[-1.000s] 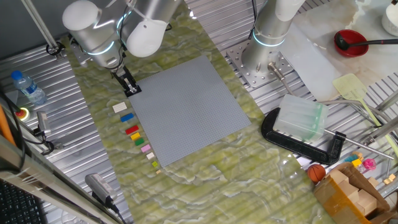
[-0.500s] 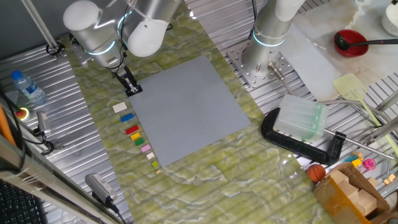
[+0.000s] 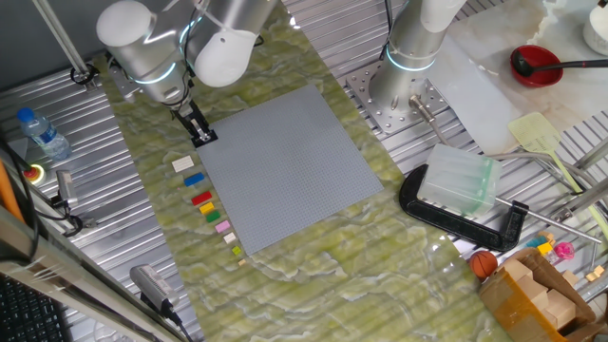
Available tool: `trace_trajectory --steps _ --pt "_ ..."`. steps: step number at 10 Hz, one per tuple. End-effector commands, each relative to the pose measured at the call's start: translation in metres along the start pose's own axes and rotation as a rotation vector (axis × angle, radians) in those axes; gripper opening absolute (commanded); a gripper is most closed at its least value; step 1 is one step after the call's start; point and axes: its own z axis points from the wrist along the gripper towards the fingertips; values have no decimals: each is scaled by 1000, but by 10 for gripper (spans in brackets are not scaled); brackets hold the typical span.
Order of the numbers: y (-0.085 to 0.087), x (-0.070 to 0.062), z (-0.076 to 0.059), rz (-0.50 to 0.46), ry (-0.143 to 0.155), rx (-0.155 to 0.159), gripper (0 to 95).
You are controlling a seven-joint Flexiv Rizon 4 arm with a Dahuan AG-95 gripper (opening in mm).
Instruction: Build with small Lego blocks
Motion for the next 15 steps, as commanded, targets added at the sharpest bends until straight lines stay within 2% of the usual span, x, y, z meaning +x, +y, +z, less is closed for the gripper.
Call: trace_trajectory --steps 1,11,15 --pt "0 -1 2 1 -1 -1 0" --pt "0 -3 5 12 2 -12 0" --pt "-1 -3 12 12 4 -12 0"
